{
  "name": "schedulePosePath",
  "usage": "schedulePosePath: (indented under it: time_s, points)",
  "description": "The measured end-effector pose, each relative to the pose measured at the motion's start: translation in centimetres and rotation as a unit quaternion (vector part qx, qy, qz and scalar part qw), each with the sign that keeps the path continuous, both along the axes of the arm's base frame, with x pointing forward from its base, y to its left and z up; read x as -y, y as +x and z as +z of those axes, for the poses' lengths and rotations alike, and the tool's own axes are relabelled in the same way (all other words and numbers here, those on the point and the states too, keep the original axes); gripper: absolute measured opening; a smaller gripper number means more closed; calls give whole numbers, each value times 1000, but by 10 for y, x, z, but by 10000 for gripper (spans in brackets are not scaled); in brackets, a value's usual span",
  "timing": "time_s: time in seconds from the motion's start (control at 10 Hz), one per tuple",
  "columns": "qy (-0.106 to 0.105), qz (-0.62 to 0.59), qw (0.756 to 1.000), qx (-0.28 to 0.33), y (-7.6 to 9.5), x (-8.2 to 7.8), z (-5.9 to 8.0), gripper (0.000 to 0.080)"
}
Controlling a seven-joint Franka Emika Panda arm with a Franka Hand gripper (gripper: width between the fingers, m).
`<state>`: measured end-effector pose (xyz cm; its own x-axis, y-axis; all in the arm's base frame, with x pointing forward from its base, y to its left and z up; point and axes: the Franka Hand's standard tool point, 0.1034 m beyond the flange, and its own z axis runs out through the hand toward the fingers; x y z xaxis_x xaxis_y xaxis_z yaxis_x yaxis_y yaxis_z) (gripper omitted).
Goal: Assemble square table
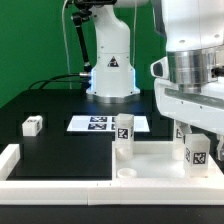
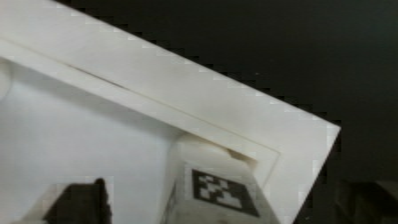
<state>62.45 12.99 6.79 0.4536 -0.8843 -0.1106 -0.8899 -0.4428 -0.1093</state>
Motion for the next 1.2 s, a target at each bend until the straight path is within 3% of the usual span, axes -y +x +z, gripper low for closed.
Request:
schedulePosePath:
  time_s: [0.4,0.7,1.0,1.1,1.2]
  points:
    - [-14,184,983,22,0,3,0,649]
    - [-45,388,920,39,0,2,2,649]
    - [-52,517,853,53,1,10,0,649]
    - [-55,538,839,59,3,12,0,649]
    - [-55,530,844,58,3,12,0,649]
